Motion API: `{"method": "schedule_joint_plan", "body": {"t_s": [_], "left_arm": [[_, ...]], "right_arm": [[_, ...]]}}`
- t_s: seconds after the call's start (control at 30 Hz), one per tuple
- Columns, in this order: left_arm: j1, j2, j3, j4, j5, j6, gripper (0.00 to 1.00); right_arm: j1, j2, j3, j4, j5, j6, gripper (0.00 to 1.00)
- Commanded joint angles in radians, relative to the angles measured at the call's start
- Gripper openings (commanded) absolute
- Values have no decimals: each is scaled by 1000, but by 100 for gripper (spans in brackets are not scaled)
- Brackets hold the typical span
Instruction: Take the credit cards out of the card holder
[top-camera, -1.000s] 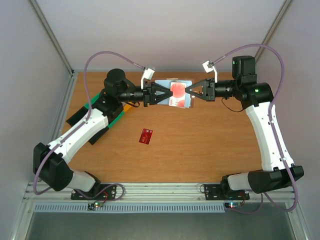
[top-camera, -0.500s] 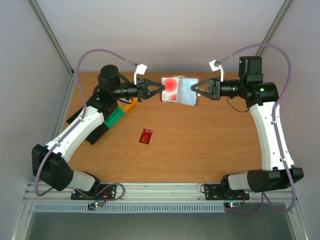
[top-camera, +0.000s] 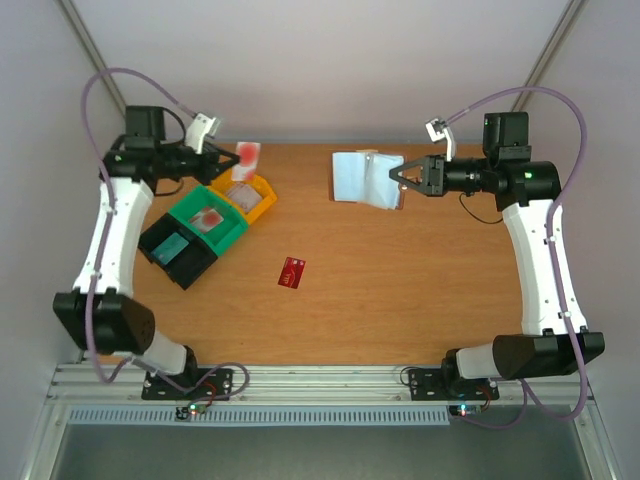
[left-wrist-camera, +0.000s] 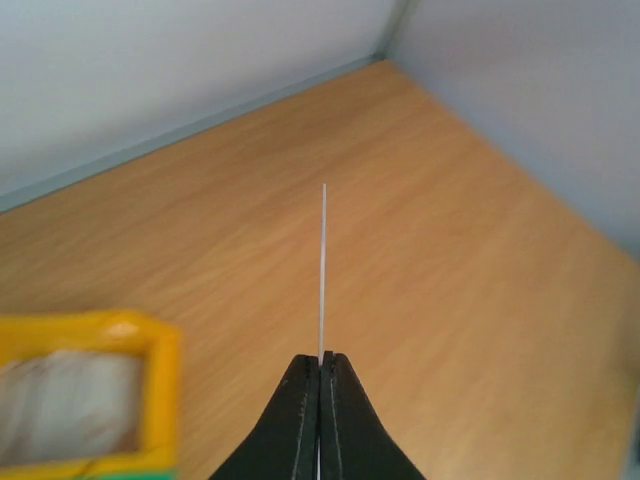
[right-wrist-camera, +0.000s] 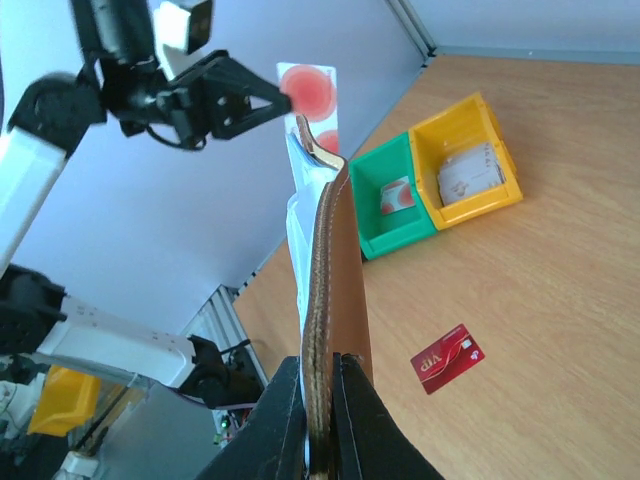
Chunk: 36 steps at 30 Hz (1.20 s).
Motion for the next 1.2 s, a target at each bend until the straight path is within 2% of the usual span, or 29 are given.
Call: {"method": "schedule_joint_plan", "body": {"t_s": [0.0, 0.13, 0.23, 0.4, 0.63, 0.87, 1.17], "left_arm": [[122, 188, 195, -471, -267, 517, 0], [138, 360, 322, -584, -465, 660, 0], [140, 463, 409, -630, -557, 700, 0], [155, 617, 566, -733, -607, 702, 0], [156, 663, 482, -686, -642, 742, 0], [155, 792, 565, -690, -638, 705, 0], [156, 846, 556, -623, -676, 682, 0]], "right_arm": [[-5, -1, 24, -7, -23, -18, 1], [-5, -3, 26, -3, -34, -17, 1], [-5, -8, 25, -7, -40, -16, 1], [-5, -26, 17, -16, -32, -22, 1], [-5, -30, 20, -28, -27, -27, 1], [-5, -13, 32, -29, -35, -22, 1], [-5, -10, 36, -38, -41, -21, 1]]}}
